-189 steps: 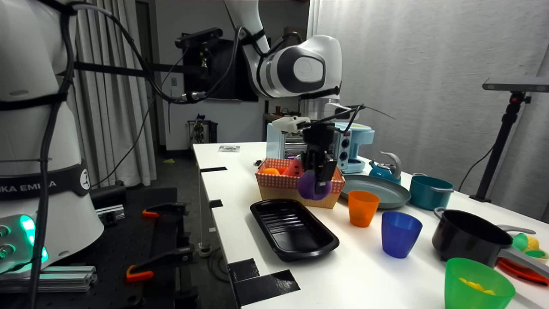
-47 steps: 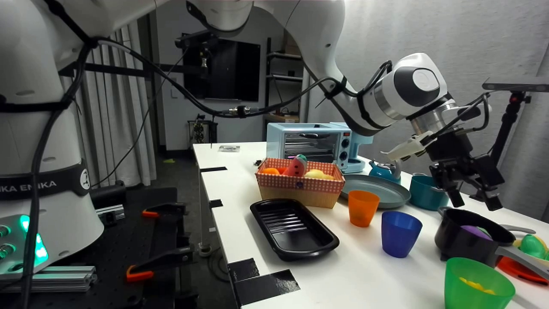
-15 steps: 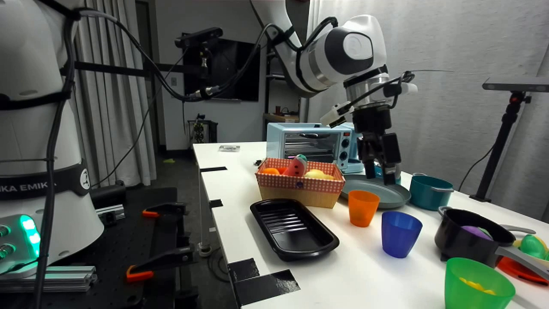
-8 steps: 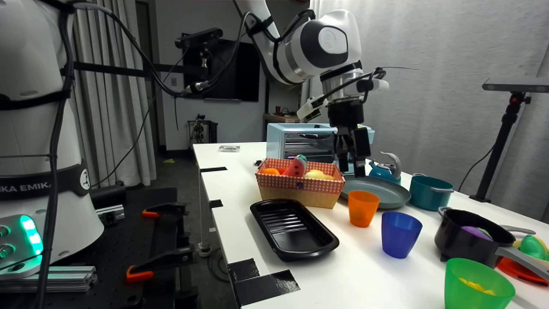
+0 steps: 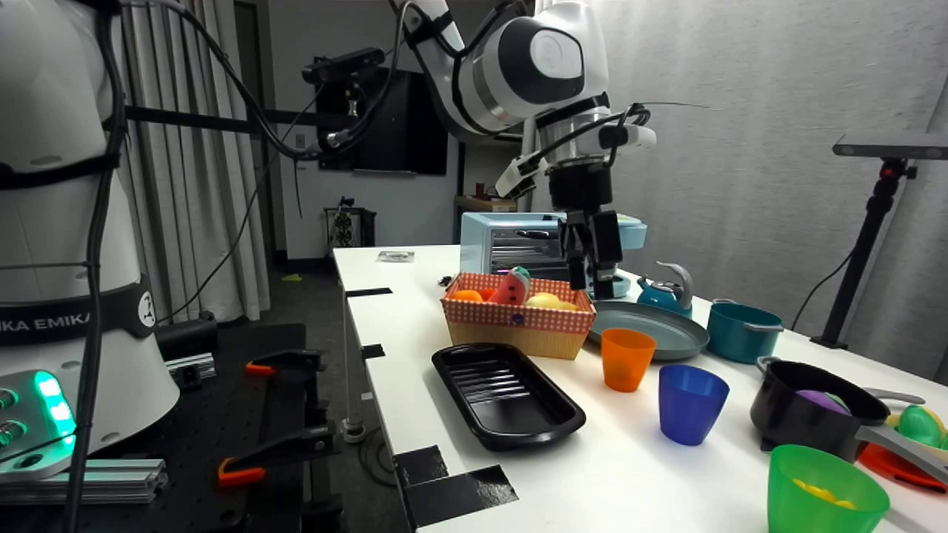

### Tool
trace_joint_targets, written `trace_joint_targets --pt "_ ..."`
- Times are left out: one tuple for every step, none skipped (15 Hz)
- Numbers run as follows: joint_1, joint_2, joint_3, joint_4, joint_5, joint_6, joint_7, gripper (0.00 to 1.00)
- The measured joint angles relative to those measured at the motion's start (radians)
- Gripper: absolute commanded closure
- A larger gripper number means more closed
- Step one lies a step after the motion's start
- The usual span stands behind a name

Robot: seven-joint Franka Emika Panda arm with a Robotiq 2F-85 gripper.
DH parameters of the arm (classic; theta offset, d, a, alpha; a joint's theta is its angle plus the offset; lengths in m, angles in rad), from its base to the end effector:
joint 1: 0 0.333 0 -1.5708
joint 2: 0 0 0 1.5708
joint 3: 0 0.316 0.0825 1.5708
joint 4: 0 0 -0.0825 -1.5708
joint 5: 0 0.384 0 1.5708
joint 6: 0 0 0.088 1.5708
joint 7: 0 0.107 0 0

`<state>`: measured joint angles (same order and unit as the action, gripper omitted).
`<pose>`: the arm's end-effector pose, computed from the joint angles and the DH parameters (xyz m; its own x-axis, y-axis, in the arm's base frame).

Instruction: Take the purple object from the black plate and put it in the black pot

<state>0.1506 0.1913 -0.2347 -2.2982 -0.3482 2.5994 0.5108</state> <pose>0.5368 -0.0386 0.2775 0.9444 -0.2730 0.1835 -0.3057 -0.9343 0.1835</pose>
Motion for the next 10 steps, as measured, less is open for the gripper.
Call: trace_joint_targets --pt "-0.004 -0.005 0.004 -0.007 0.0 0.0 0.0 0.0" --pt "-0.009 -0.008 0.009 -0.012 0.0 0.0 0.0 0.0" --pt "-0.014 -0.01 0.013 -0.015 0.0 0.0 -0.001 0.0" --pt "-0.019 -0.01 0.017 -0.016 0.0 0.0 -0.001 0.0" --pt "-0.023 -0.01 0.021 -0.017 0.0 0.0 -0.002 0.0" --pt "-0.027 -0.01 0.025 -0.018 0.0 0.0 -0.003 0.0" --pt "-0.033 -0.01 0.031 -0.02 0.002 0.0 -0.007 0.0" --pt "-0.04 -0.01 0.039 -0.024 0.013 -0.001 -0.02 0.0" --pt "-0.045 -0.01 0.046 -0.028 0.023 -0.001 -0.033 0.0" --pt "-0.049 -0.01 0.05 -0.031 0.028 -0.001 -0.039 0.0"
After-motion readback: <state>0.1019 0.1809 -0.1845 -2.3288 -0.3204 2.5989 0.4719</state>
